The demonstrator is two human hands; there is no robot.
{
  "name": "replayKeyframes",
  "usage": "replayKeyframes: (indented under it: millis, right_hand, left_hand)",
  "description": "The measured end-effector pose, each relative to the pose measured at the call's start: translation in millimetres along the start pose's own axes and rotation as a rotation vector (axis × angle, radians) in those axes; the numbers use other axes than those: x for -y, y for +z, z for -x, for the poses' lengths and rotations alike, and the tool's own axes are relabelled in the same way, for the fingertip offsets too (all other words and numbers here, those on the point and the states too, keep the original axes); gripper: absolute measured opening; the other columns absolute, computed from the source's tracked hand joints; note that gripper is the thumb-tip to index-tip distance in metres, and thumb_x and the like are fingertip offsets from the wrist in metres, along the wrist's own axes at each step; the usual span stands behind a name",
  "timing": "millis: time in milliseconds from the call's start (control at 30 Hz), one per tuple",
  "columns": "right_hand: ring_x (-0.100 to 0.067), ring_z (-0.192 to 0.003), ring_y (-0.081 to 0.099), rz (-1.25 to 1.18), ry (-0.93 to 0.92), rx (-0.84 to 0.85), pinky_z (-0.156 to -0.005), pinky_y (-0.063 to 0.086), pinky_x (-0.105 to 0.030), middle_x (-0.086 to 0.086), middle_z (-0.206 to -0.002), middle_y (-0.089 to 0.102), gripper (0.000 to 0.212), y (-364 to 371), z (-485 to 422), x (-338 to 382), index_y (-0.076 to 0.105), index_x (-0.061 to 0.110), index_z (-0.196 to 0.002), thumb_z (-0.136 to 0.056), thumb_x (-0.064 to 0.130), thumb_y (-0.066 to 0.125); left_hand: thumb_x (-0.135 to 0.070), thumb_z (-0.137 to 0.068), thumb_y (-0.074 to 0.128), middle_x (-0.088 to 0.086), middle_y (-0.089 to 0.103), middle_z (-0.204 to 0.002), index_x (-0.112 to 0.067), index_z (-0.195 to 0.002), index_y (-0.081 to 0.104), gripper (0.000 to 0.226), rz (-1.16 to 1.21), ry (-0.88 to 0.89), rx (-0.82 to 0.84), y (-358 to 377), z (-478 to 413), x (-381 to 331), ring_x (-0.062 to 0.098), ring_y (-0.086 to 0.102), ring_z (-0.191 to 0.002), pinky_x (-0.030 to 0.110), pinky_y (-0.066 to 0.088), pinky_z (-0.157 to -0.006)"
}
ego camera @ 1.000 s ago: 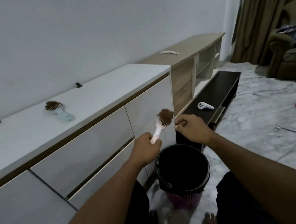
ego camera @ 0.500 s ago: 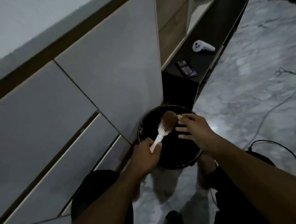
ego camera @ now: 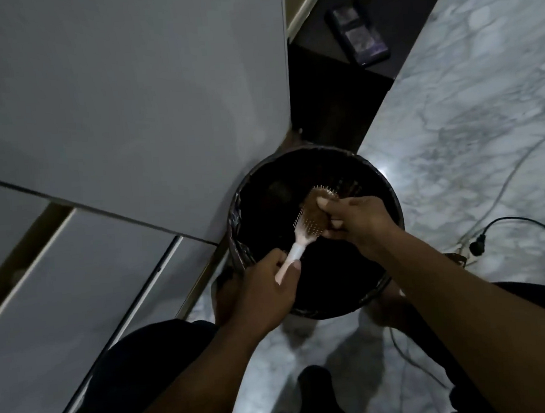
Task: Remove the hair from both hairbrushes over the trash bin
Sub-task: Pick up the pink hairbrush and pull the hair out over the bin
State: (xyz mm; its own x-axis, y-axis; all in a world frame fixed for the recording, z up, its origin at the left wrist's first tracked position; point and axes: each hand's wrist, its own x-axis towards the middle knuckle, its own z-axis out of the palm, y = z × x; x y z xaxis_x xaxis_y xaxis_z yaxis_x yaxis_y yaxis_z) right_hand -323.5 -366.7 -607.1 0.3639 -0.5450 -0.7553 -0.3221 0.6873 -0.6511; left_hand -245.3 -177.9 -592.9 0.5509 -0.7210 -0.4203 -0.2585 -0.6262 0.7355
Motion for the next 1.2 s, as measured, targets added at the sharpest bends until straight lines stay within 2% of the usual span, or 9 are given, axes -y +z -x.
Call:
replayKeyframes:
  millis: [133,333,533,700,833,900,967,1100,1200]
  right_hand:
    - [-0.026,-0.067,0.070,0.120,-0.019,-0.143,-0.059,0.061,-0.038,-0.015,-0.077,0.067,0.027,0,-13,-1,0.066,0.000,-0.077,-0.082,0.022,0.081]
    - [-0.023,-0.059,0.065,0.212,-0.085,-0.160,-0.052,0.059,-0.035,-0.014,-0.068,0.061,0.027,5,-24,11,0.056,0.005,-0.072,-0.089,0.018,0.074]
    - [-0.024,-0.067,0.063,0.200,-0.123,-0.071,-0.059,0.064,-0.037,-0.015,-0.071,0.055,0.031,10,-20,27,0.047,0.008,-0.070,-0.097,0.011,0.062]
    - [-0.027,-0.076,0.063,0.202,-0.107,-0.116,-0.063,0.064,-0.039,-0.016,-0.080,0.054,0.029,14,-27,24,0.046,0.009,-0.071,-0.095,0.009,0.061]
    - [-0.022,-0.080,0.066,0.251,-0.204,-0.157,-0.066,0.063,-0.041,-0.009,-0.091,0.057,0.023,19,-27,19,0.050,0.013,-0.091,-0.087,0.012,0.072]
    - [-0.020,-0.091,0.069,0.222,-0.206,-0.074,-0.069,0.064,-0.041,-0.005,-0.106,0.060,0.042,23,-26,18,0.052,0.015,-0.113,-0.082,0.022,0.080]
    - [-0.022,-0.091,0.072,0.314,-0.258,-0.045,-0.067,0.064,-0.035,-0.006,-0.111,0.064,0.051,26,-27,14,0.057,0.013,-0.122,-0.079,0.022,0.083]
    - [-0.020,-0.072,0.074,0.432,-0.361,-0.151,-0.054,0.056,-0.017,-0.012,-0.093,0.073,0.008,27,-31,14,0.070,0.009,-0.092,-0.086,0.005,0.075]
    - [-0.012,-0.057,0.069,0.561,-0.374,-0.143,-0.052,0.055,-0.018,-0.004,-0.082,0.072,0.014,27,-33,14,0.069,0.016,-0.079,-0.088,0.007,0.073]
  left_hand:
    - [-0.043,-0.097,0.055,0.004,0.057,-0.067,-0.021,-0.081,0.048,0.028,-0.043,-0.029,0.015,12,-14,2,0.008,0.046,-0.050,0.025,0.034,-0.047]
    - [-0.037,-0.099,0.053,0.002,0.049,-0.064,-0.020,-0.080,0.041,0.029,-0.034,-0.048,0.051,11,-33,3,0.009,0.042,-0.046,0.021,0.032,-0.043]
    - [-0.039,-0.103,0.045,0.001,0.050,-0.069,-0.025,-0.085,0.035,0.025,-0.091,-0.064,0.037,9,-41,-5,0.011,0.047,-0.049,0.019,0.033,-0.040]
    - [-0.037,-0.102,0.047,0.002,0.051,-0.069,-0.022,-0.088,0.037,0.023,-0.097,-0.051,0.017,10,-45,-6,0.013,0.048,-0.049,0.020,0.030,-0.039]
    - [-0.038,-0.101,0.049,0.003,0.054,-0.072,-0.019,-0.090,0.042,0.024,-0.113,-0.071,-0.005,6,-44,-7,0.013,0.050,-0.051,0.015,0.038,-0.043]
    - [-0.038,-0.101,0.049,0.000,0.053,-0.070,-0.021,-0.088,0.040,0.024,-0.130,-0.050,-0.021,3,-44,-5,0.011,0.049,-0.050,0.018,0.038,-0.043]
    - [-0.039,-0.101,0.049,-0.001,0.053,-0.069,-0.023,-0.087,0.039,0.024,-0.152,-0.044,-0.032,0,-45,-1,0.011,0.050,-0.052,0.021,0.030,-0.040]
    - [-0.039,-0.101,0.049,-0.002,0.052,-0.067,-0.024,-0.086,0.038,0.023,-0.163,-0.054,-0.017,-2,-45,4,0.011,0.049,-0.051,0.021,0.027,-0.041]
    - [-0.038,-0.101,0.048,0.002,0.054,-0.071,-0.023,-0.089,0.039,0.021,-0.183,-0.085,-0.001,-2,-46,7,0.015,0.050,-0.053,0.024,0.028,-0.043]
